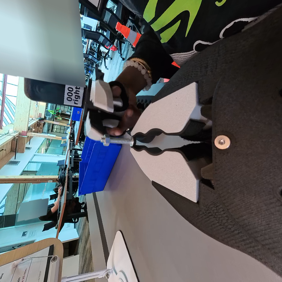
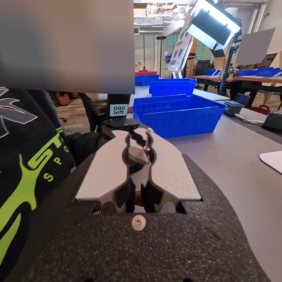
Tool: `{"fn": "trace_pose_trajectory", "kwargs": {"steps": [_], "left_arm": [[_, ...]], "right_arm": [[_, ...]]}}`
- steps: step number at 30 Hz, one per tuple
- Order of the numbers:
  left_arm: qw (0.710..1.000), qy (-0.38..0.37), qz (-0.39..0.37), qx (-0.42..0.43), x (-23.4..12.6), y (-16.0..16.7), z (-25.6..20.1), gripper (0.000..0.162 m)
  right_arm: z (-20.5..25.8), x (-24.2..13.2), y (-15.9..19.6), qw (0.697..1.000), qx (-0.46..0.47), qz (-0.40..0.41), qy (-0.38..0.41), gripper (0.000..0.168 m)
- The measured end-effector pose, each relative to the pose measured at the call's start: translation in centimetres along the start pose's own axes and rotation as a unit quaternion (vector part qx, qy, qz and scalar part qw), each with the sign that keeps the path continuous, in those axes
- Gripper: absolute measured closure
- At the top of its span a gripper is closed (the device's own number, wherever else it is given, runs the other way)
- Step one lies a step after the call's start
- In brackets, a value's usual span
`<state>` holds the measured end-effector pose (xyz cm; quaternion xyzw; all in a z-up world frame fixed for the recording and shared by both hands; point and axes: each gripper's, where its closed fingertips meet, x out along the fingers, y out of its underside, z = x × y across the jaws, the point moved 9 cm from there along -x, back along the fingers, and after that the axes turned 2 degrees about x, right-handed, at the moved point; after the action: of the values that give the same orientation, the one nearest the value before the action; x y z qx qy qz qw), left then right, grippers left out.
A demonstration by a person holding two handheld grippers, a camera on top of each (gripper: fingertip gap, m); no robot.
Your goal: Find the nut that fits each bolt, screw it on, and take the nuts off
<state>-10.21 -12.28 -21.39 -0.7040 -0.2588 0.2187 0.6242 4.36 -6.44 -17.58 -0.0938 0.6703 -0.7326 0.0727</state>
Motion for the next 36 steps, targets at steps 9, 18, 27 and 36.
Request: {"fn": "trace_pose_trajectory", "kwargs": {"steps": [9, 18, 27, 36], "left_arm": [[1.000, 0.005, 0.003, 0.001, 0.1, 0.0, -0.1, 0.152], [1.000, 0.002, 0.000, -0.004, 0.0, 0.0, 0.1, 0.152], [1.000, 0.006, 0.007, 0.000, 0.1, 0.1, -0.1, 0.152], [1.000, 0.004, 0.005, -0.001, 0.1, 0.1, 0.0, 0.152]], "right_arm": [[-0.3, 1.2, 0.1, 1.000, -0.001, -0.015, 0.008, 0.128], [-0.2, -0.2, -0.2, 1.000, 0.006, -0.028, 0.005, 0.149], [-0.2, 1.6, 0.3, 1.000, 0.001, -0.013, 0.001, 0.128], [-0.5, 0.0, 0.2, 0.999, 0.013, -0.034, 0.013, 0.145]]}}
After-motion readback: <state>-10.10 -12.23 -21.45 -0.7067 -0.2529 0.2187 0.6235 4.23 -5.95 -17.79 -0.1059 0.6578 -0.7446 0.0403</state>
